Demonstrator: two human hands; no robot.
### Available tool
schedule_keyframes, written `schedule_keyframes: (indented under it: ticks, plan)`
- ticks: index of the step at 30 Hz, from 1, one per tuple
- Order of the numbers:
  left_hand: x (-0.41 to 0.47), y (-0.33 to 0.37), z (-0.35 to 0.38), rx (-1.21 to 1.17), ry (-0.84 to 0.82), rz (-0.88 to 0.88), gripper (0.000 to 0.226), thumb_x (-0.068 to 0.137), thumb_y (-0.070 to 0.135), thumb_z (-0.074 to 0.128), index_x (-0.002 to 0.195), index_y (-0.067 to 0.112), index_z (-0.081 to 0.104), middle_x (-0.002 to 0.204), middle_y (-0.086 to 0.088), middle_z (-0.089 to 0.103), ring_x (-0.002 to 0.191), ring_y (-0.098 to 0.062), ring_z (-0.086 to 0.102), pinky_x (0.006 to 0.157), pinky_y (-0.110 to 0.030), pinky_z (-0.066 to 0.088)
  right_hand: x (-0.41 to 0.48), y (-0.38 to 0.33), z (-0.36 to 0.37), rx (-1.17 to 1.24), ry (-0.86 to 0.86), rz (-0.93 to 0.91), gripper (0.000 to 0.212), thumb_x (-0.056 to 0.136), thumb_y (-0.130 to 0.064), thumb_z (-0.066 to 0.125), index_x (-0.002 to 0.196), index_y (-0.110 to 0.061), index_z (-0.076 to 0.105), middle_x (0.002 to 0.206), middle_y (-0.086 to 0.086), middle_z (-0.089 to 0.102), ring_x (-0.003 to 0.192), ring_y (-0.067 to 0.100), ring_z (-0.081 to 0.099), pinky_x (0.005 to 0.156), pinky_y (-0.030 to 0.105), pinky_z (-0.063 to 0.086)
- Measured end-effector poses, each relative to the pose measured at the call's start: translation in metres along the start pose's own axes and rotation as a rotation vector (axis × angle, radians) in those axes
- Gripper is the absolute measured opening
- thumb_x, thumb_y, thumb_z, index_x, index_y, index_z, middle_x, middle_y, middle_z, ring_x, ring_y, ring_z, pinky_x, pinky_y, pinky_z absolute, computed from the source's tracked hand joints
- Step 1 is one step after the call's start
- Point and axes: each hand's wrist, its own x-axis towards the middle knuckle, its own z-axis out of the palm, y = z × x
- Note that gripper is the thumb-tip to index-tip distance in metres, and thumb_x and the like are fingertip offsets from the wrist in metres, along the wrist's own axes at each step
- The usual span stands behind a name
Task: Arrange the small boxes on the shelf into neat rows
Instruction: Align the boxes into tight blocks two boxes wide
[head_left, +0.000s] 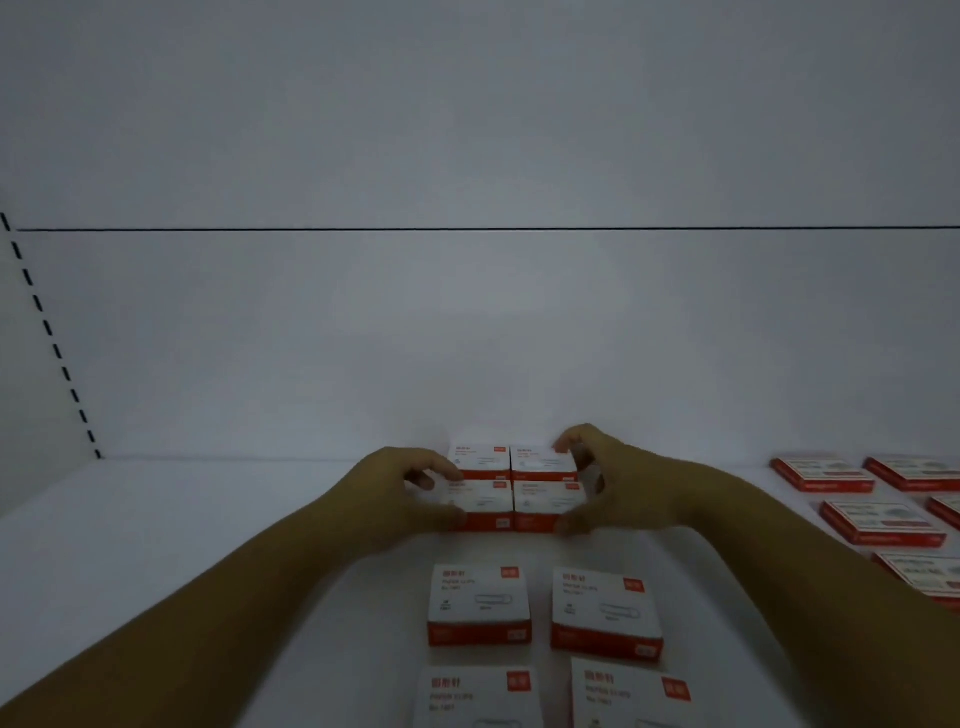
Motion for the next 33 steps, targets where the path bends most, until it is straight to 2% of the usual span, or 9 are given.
schedule_keyframes:
  ticks: [2, 4, 7, 12, 17, 21, 25, 29, 33]
  plan:
    - [0.001, -0.001, 0.001, 0.04, 0.058, 0.006, 0.03, 0.068, 0.036, 0.078, 0.095, 0.037, 0.066, 0.092, 0.013, 0.059, 0.079, 0.0, 0.057, 0.071, -0.015, 0.045, 0.002, 0.006, 0.007, -0.056, 0.147, -0.042, 0.068, 0.064, -0.049, 0.078, 0.118, -0.037, 0.039, 0.118, -0.011, 0.048, 0.093, 0.005, 0.052, 0.075, 0.02, 0.046]
    - [0.001, -0.003, 0.003, 0.077, 0.1, 0.013, 0.033, 0.069, 0.039, 0.075, 0.101, 0.034, 0.068, 0.089, 0.015, 0.06, 0.076, 0.001, 0.058, 0.066, -0.012, 0.043, 0.003, 0.013, 0.011, -0.102, 0.236, -0.072, 0.061, 0.063, -0.054, 0.075, 0.112, -0.038, 0.044, 0.113, -0.013, 0.049, 0.088, 0.002, 0.05, 0.07, 0.016, 0.042]
    - [0.003, -0.004, 0.005, 0.117, 0.124, 0.018, 0.04, 0.069, 0.043, 0.074, 0.107, 0.032, 0.067, 0.09, 0.015, 0.061, 0.079, 0.001, 0.057, 0.066, -0.011, 0.041, 0.003, 0.017, 0.015, -0.122, 0.284, -0.098, 0.056, 0.064, -0.053, 0.074, 0.109, -0.04, 0.044, 0.113, -0.015, 0.048, 0.086, -0.001, 0.05, 0.07, 0.014, 0.042]
    - [0.006, -0.004, 0.006, 0.179, 0.089, 0.031, 0.047, 0.068, 0.046, 0.074, 0.111, 0.031, 0.065, 0.081, 0.019, 0.055, 0.073, 0.001, 0.055, 0.059, -0.005, 0.036, 0.0, 0.017, 0.016, -0.114, 0.331, -0.111, 0.053, 0.062, -0.05, 0.076, 0.106, -0.039, 0.048, 0.109, -0.016, 0.05, 0.083, -0.001, 0.051, 0.069, 0.013, 0.041]
    - [0.012, -0.008, 0.01, 0.187, 0.088, 0.02, 0.051, 0.068, 0.048, 0.073, 0.114, 0.03, 0.063, 0.108, 0.007, 0.065, 0.07, 0.002, 0.052, 0.058, -0.006, 0.034, -0.006, 0.013, 0.016, -0.11, 0.34, -0.108, 0.046, 0.066, -0.049, 0.075, 0.104, -0.039, 0.05, 0.103, -0.02, 0.053, 0.078, -0.002, 0.055, 0.06, 0.01, 0.042]
    - [0.013, -0.012, 0.012, 0.189, 0.099, 0.035, 0.051, 0.068, 0.05, 0.073, 0.114, 0.031, 0.063, 0.112, 0.006, 0.064, 0.073, 0.001, 0.051, 0.06, -0.008, 0.034, -0.011, 0.011, 0.019, -0.077, 0.34, -0.123, 0.048, 0.071, -0.048, 0.071, 0.115, -0.037, 0.056, 0.107, -0.019, 0.062, 0.073, -0.009, 0.058, 0.058, 0.007, 0.043]
    - [0.013, -0.013, 0.015, 0.212, 0.107, 0.063, 0.048, 0.07, 0.049, 0.071, 0.114, 0.032, 0.062, 0.122, 0.007, 0.06, 0.087, -0.001, 0.047, 0.072, -0.015, 0.035, -0.012, 0.009, 0.026, -0.098, 0.354, -0.131, 0.052, 0.076, -0.05, 0.066, 0.124, -0.034, 0.055, 0.115, -0.017, 0.063, 0.072, -0.01, 0.057, 0.062, 0.007, 0.043]
    - [0.013, -0.013, 0.015, 0.202, 0.11, 0.081, 0.047, 0.071, 0.048, 0.071, 0.114, 0.03, 0.063, 0.119, 0.007, 0.062, 0.085, 0.0, 0.048, 0.065, -0.008, 0.032, -0.015, 0.006, 0.03, -0.11, 0.358, -0.171, 0.047, 0.08, -0.051, 0.062, 0.124, -0.037, 0.054, 0.115, -0.019, 0.064, 0.073, -0.022, 0.054, 0.057, 0.0, 0.04]
    - [0.012, -0.011, 0.013, 0.178, 0.111, 0.077, 0.043, 0.071, 0.045, 0.073, 0.11, 0.029, 0.064, 0.115, 0.006, 0.063, 0.086, -0.003, 0.052, 0.064, -0.007, 0.034, -0.014, 0.007, 0.033, -0.207, 0.386, -0.139, 0.053, 0.081, -0.052, 0.059, 0.13, -0.033, 0.05, 0.116, -0.015, 0.064, 0.066, -0.012, 0.054, 0.059, 0.002, 0.036]
